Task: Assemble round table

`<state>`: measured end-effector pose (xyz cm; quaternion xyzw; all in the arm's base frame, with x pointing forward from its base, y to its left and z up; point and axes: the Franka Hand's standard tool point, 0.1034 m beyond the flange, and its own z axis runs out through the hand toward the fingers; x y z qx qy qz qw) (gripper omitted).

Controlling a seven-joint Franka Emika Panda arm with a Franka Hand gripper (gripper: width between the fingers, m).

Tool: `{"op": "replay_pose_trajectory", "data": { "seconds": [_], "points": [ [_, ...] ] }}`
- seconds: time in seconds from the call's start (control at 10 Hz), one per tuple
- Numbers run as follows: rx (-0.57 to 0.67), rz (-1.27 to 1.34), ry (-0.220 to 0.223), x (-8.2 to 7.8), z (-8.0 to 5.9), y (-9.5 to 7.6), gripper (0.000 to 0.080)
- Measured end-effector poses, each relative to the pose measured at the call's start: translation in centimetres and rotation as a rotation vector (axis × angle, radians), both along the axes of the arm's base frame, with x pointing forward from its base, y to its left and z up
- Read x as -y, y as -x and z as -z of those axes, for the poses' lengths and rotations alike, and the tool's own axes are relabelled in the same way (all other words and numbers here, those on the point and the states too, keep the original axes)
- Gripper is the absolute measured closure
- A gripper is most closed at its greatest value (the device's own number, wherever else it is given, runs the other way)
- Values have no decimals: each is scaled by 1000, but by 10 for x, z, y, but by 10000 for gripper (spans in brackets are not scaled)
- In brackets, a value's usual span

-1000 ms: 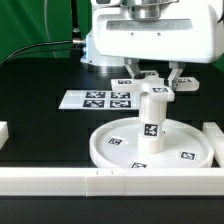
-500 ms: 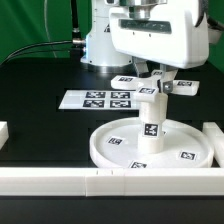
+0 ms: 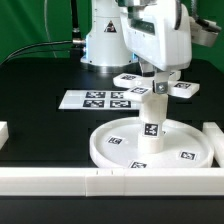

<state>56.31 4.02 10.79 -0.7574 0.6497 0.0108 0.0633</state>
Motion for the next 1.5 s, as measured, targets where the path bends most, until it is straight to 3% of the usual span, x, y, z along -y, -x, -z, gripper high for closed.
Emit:
{"op": "replay_pose_trajectory", "data": {
  "seconds": [0.1,0.2,0.5,0.8,1.1,1.5],
  "points": [
    [1,-12,1,-1,0,0,247],
    [2,-33,-1,-1,-2,0,180],
    [27,-77,-35,-5,-24,-3,151],
    [25,-106,-33,-6,-21,-2,150],
    [82,-528,7,-7,-27,-8,150],
    [115,-822,28,-6,-26,-8,150]
  ]
}}
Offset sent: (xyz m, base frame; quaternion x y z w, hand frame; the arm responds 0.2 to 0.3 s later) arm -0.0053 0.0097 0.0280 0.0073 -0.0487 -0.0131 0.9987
